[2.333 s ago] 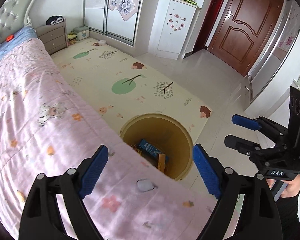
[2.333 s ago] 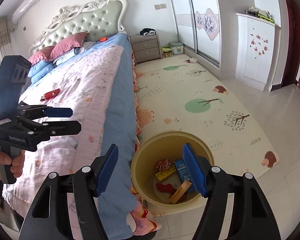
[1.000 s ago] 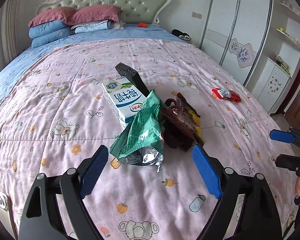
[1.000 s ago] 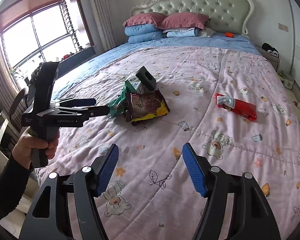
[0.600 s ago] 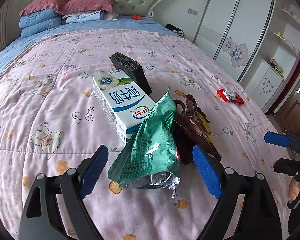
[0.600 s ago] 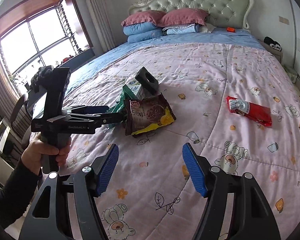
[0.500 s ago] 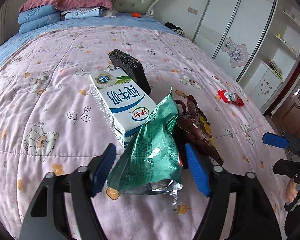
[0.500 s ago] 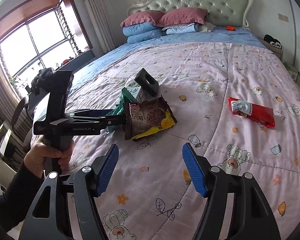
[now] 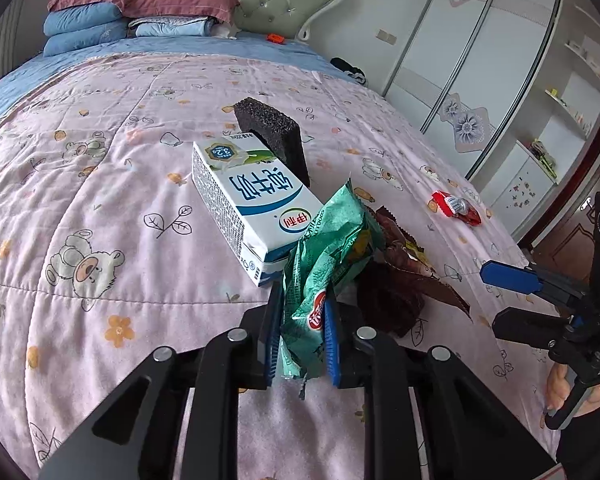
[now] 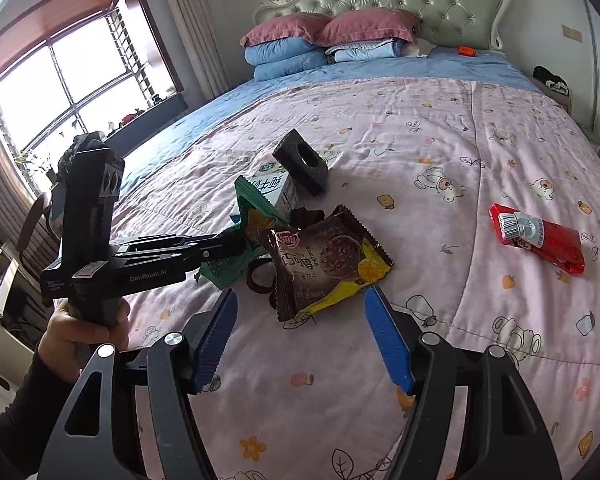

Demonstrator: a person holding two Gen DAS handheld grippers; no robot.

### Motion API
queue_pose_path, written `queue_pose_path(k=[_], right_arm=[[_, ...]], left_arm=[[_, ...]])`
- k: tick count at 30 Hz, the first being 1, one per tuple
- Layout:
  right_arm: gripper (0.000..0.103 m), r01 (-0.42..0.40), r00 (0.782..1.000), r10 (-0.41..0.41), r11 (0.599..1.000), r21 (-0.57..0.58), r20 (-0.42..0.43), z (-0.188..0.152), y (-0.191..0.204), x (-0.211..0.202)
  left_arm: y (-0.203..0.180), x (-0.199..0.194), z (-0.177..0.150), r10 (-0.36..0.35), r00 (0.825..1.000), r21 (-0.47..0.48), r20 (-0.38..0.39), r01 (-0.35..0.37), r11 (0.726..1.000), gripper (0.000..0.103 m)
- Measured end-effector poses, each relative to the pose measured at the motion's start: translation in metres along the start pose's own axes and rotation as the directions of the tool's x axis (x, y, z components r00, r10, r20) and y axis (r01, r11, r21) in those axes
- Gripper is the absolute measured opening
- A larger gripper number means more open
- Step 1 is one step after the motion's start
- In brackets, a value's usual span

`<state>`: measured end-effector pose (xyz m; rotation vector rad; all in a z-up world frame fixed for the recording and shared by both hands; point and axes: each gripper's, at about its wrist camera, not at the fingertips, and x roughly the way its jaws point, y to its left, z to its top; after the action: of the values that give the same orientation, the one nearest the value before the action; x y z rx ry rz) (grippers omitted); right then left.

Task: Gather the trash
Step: 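Grasp the green chip bag with the left tool while the right tool grasps the brown snack bag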

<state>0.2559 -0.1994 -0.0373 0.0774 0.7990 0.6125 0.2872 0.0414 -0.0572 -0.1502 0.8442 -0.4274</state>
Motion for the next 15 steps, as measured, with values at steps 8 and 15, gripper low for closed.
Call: queue_pose_path(k=[8, 15], right_arm=[[0.046, 0.021, 0.999, -0.023, 0.999, -0.046, -0.040, 0.006, 0.010, 0.024], [0.008, 0.051, 0.994, -0.058, 0.996, -0.073, -0.088, 0.006, 0.011, 0.044]], left_arm=[[-0.001, -0.008, -0.002, -0.015, 1.000, 0.000, 0.017, 0.015, 1.000, 0.019], [-0.001, -0.010, -0.004, -0.003, 1.000, -0.004, 0.019, 0.003, 1.000, 0.019]])
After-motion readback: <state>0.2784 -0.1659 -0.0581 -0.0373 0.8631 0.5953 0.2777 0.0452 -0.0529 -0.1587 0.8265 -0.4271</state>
